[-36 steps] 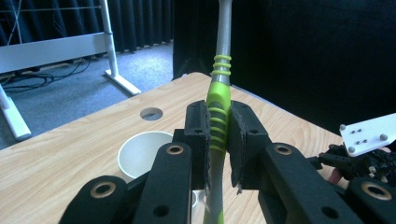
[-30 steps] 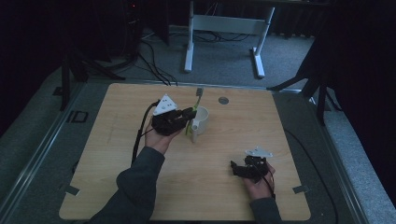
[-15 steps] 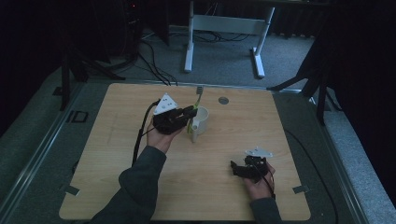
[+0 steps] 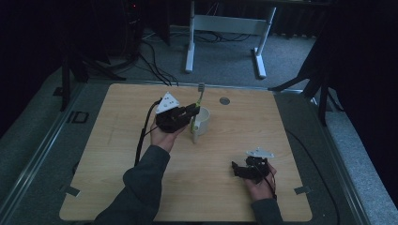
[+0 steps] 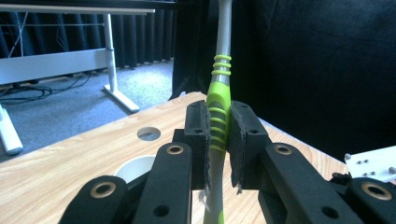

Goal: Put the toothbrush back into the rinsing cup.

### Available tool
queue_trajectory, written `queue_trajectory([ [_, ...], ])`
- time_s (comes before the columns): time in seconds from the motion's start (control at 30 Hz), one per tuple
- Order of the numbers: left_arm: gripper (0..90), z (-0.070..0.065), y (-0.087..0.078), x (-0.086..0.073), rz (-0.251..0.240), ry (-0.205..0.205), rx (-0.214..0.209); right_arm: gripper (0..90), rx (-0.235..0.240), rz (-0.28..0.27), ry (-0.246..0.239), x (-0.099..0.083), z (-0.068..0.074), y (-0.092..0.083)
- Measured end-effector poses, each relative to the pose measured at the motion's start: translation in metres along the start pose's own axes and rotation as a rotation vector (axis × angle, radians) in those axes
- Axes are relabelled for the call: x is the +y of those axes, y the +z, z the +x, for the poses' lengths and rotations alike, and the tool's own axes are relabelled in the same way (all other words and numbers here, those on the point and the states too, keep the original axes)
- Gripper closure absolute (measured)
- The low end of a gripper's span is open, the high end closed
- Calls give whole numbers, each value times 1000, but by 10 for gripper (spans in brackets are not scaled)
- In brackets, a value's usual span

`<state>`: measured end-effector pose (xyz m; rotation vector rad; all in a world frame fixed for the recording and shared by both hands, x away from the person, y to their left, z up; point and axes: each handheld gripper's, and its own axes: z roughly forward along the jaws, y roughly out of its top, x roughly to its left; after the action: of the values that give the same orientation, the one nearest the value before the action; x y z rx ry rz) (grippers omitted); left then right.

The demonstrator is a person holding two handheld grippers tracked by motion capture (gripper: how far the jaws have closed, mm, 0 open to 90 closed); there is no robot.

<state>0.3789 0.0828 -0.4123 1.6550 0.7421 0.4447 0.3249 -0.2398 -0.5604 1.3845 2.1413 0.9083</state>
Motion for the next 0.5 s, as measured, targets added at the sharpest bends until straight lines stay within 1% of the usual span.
queue_trajectory([
  [0.27, 789, 1, 5, 0, -11, -14, -2, 147, 0, 0, 0, 0, 0, 0],
  [0.33, 789, 1, 6, -1, -13, -11, -3, 147, 0, 0, 0, 0, 0, 0],
  [0.5, 789, -1, 11, -3, -15, 7, 12, 147, 0, 0, 0, 0, 0, 0],
])
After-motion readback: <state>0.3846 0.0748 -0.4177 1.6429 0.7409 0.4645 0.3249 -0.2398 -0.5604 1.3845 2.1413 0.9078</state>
